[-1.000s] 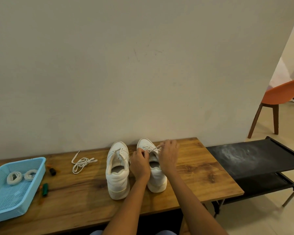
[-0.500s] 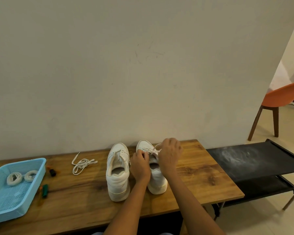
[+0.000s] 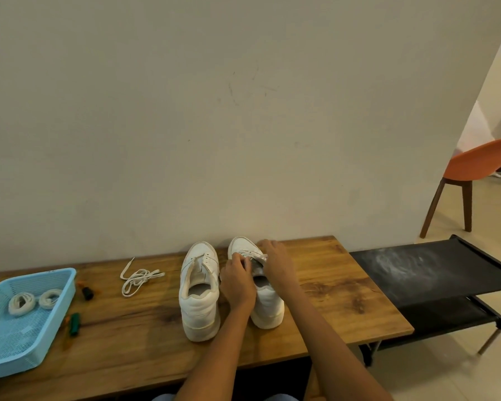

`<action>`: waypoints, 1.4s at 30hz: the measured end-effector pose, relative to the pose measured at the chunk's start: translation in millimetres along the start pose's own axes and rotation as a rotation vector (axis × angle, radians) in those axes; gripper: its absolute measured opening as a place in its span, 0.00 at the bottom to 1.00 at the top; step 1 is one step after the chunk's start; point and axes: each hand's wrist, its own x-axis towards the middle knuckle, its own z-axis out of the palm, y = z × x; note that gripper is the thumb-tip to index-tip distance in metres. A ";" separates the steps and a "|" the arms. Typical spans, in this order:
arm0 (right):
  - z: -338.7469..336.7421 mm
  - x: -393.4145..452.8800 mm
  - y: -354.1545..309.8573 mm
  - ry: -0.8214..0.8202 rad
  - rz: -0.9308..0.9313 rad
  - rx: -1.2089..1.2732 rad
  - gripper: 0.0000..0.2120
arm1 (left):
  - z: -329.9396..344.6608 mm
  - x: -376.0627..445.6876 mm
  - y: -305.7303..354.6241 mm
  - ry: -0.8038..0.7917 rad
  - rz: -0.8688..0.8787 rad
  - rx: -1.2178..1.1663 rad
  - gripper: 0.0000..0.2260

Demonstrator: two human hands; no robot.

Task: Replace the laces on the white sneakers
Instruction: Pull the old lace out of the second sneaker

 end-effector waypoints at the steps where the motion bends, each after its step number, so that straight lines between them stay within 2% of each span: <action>1: -0.2 1.1 -0.6 -0.084 0.035 -0.006 0.18 | -0.1 0.2 0.0 0.001 -0.001 -0.003 0.09; 3: 1.0 1.5 -1.0 -0.150 0.171 -0.047 0.14 | 0.6 0.5 -0.2 0.000 -0.005 -0.014 0.08; 6: 0.6 -1.9 -2.2 -0.083 0.355 -0.050 0.12 | 0.9 0.9 -0.2 -0.001 -0.004 -0.015 0.08; 9: 0.9 -2.0 -2.2 0.068 0.276 -0.109 0.10 | 0.5 0.3 0.4 -0.001 0.000 -0.032 0.08; 11: -0.6 -2.6 -3.3 0.109 0.178 -0.070 0.09 | -1.4 0.3 2.7 -0.020 0.014 -0.030 0.06; 16: -2.9 -1.6 -3.2 0.011 0.132 -0.059 0.14 | -8.1 12.4 19.5 -0.092 0.062 0.030 0.11; 19: -3.5 -1.1 -1.4 -0.024 0.129 -0.028 0.13 | -7.6 19.1 28.6 -0.173 0.061 0.109 0.10; 23: -6.2 -0.2 -2.1 -0.095 0.100 -0.029 0.09 | -1.4 19.0 23.0 -0.192 0.117 0.247 0.08; 25: -3.7 -0.8 -0.4 -0.062 0.142 0.011 0.07 | 0.4 18.0 20.4 -0.175 0.137 0.235 0.07; 29: 6.1 -5.3 3.9 0.081 0.378 0.307 0.11 | 1.6 17.2 18.1 -0.153 0.186 0.228 0.08; 31: 5.9 -4.9 0.1 0.089 0.443 0.334 0.11 | 2.1 18.9 15.8 -0.174 0.215 0.268 0.08; 37: 5.5 -5.9 -0.4 0.101 0.487 0.340 0.14 | 5.6 22.6 17.4 -0.244 0.246 0.387 0.08; 40: 5.4 -6.8 -0.2 0.100 0.490 0.352 0.17 | 6.7 22.6 16.2 -0.213 0.199 0.317 0.07; 42: 5.0 -7.2 -1.3 0.103 0.490 0.339 0.15 | 6.8 20.2 14.9 -0.140 0.111 0.189 0.08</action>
